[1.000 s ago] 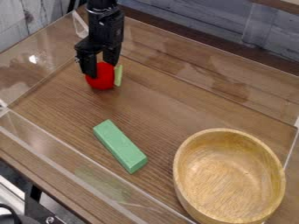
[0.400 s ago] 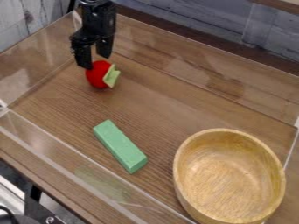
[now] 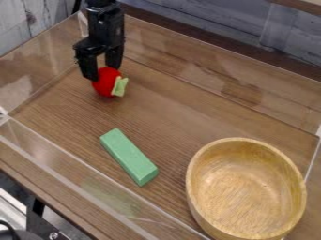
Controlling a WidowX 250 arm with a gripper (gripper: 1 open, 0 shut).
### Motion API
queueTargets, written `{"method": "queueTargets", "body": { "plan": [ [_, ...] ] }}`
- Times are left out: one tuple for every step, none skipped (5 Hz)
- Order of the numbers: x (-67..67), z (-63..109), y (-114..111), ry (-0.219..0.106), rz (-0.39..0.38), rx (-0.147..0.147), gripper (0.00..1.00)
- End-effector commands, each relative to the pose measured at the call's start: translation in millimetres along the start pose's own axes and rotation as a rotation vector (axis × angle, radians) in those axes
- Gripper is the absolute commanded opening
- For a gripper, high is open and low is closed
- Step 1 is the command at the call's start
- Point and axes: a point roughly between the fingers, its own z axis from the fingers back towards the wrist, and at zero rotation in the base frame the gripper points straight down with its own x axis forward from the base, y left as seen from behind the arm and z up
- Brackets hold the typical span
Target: Move the red fruit to the right
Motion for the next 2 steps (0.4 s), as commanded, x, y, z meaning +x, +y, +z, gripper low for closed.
{"method": "queueTargets", "body": {
  "plan": [
    [-6.4,19.7,12.7,0.007,0.051,0.052,1.00],
    [-11.6,17.7,19.5,-0.008,0.104,0.044,1.00]
  ]
}}
